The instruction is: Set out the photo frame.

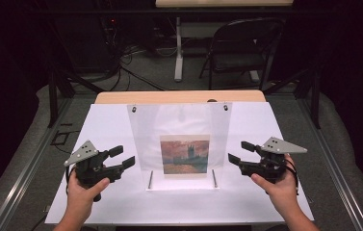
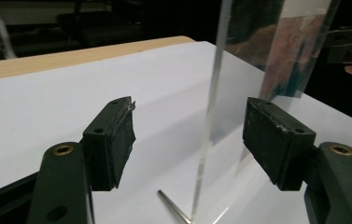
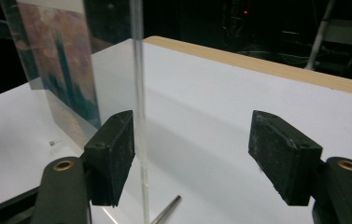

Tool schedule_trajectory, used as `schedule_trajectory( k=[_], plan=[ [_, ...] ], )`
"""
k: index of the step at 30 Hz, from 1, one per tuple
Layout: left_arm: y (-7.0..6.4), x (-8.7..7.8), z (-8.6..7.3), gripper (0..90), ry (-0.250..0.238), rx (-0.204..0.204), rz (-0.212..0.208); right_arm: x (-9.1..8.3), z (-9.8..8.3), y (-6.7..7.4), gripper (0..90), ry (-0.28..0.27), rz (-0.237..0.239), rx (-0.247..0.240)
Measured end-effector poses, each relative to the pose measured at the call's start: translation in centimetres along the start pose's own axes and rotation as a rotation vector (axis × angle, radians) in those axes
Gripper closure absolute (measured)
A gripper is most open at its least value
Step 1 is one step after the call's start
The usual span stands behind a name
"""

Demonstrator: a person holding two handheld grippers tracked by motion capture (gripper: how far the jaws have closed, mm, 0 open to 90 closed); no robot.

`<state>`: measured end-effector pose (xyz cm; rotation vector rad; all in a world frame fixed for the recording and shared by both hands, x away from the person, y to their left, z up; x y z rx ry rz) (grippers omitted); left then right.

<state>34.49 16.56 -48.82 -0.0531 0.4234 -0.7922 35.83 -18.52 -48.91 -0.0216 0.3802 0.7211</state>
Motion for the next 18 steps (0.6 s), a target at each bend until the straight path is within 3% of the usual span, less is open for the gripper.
schedule_trajectory(
  k=[6, 12, 18],
  plan=[
    [2.3, -0.9, -1.2, 33.7, 0.009, -0.002, 0.096, -1.2, -1.2, -1.9, 31.3, 0.003, -0.09, 0.013],
    [5.0, -1.3, -3.0, 33.7, 0.011, -0.092, 0.16, -1.6, -2.9, -3.0, 32.0, 0.026, -0.149, 0.043],
    [6.4, -1.2, -5.1, 33.7, 0.014, -0.144, 0.189, -1.1, -4.7, -3.4, 32.1, 0.038, -0.174, 0.067]
  ],
)
Point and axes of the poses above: each handheld gripper's, and its own axes: x roughly forward along the jaws, z roughly out of its top, y roughly to its left, the point moved 10 cm from there along x, roughly forward along the jaws
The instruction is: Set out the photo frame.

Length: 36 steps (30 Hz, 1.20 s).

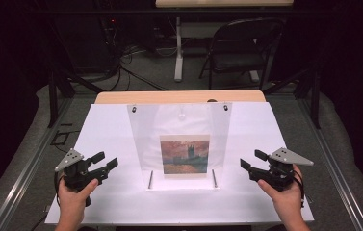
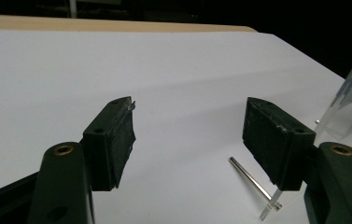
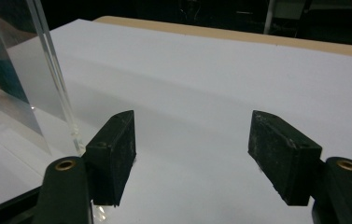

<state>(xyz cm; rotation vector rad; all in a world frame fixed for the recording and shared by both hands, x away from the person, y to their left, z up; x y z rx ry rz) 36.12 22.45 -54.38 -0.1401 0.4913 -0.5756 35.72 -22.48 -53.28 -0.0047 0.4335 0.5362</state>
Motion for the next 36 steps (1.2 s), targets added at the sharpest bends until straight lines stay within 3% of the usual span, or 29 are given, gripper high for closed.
schedule_trajectory(
  k=[5, 11, 18, 23, 31, 36],
  plan=[
    [0.8, 0.4, -1.5, 33.7, 0.024, -0.016, 0.018, 0.9, -1.7, -0.2, 32.6, 0.027, -0.024, -0.015],
    [1.1, 1.3, -3.0, 33.8, 0.072, 0.022, 0.041, 1.5, -3.0, -0.4, 32.8, 0.04, -0.036, -0.019],
    [0.6, 2.1, -4.1, 33.9, 0.114, 0.04, 0.024, 2.5, -4.7, 0.3, 33.9, 0.099, -0.011, -0.026],
    [0.1, 2.5, -4.5, 33.9, 0.14, 0.077, 0.022, 2.8, -5.2, 0.7, 34.1, 0.118, 0.011, -0.032],
    [-0.2, 3.0, -5.2, 33.9, 0.184, 0.095, 0.005, 3.0, -5.7, 0.1, 34.3, 0.129, 0.031, 0.043],
    [-0.2, 3.2, -5.4, 33.9, 0.207, 0.095, 0.01, 2.9, -5.7, -0.3, 34.4, 0.13, 0.026, 0.057]
  ],
)
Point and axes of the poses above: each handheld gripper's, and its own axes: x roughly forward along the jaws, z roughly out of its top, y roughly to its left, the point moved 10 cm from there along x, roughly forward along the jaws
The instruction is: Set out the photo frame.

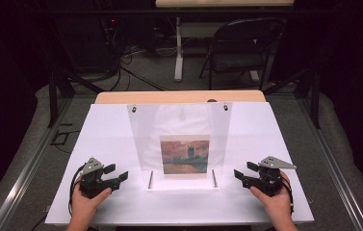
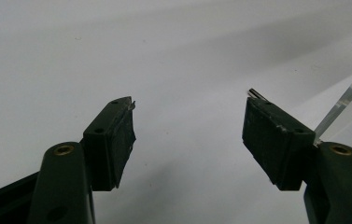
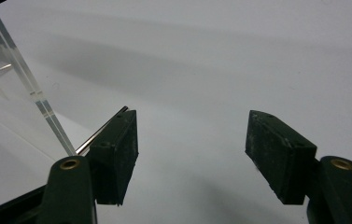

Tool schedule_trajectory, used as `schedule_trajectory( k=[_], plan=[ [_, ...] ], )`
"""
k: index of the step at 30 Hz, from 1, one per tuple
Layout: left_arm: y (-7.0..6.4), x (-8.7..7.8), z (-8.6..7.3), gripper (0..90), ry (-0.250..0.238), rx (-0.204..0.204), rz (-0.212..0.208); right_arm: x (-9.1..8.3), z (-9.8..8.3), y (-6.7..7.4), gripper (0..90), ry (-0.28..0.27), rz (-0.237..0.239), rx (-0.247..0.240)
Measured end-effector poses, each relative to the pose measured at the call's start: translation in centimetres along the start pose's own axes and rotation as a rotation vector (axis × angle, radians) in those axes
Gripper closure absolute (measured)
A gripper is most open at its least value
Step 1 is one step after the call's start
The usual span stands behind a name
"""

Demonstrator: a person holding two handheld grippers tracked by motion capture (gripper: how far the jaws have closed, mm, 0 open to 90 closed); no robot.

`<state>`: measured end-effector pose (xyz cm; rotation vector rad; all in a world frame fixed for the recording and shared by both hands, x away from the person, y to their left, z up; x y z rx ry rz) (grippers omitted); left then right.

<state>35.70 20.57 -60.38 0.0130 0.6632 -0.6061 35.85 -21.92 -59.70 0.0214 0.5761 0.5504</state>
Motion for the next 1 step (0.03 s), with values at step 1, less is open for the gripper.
schedule_trajectory(
  k=[1],
  plan=[
    [-0.02, 0.04, 0.01, 33.9, -0.001, -0.002, -0.003, -0.01, 0.01, -0.02, 34.3, -0.002, -0.001, 0.003]
  ],
)
Point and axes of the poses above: each handheld gripper's, and its own axes: x roughly forward along the jaws, z roughly out of its top, y roughly to its left, the point moved 10 cm from there along x, roughly forward along the jaws
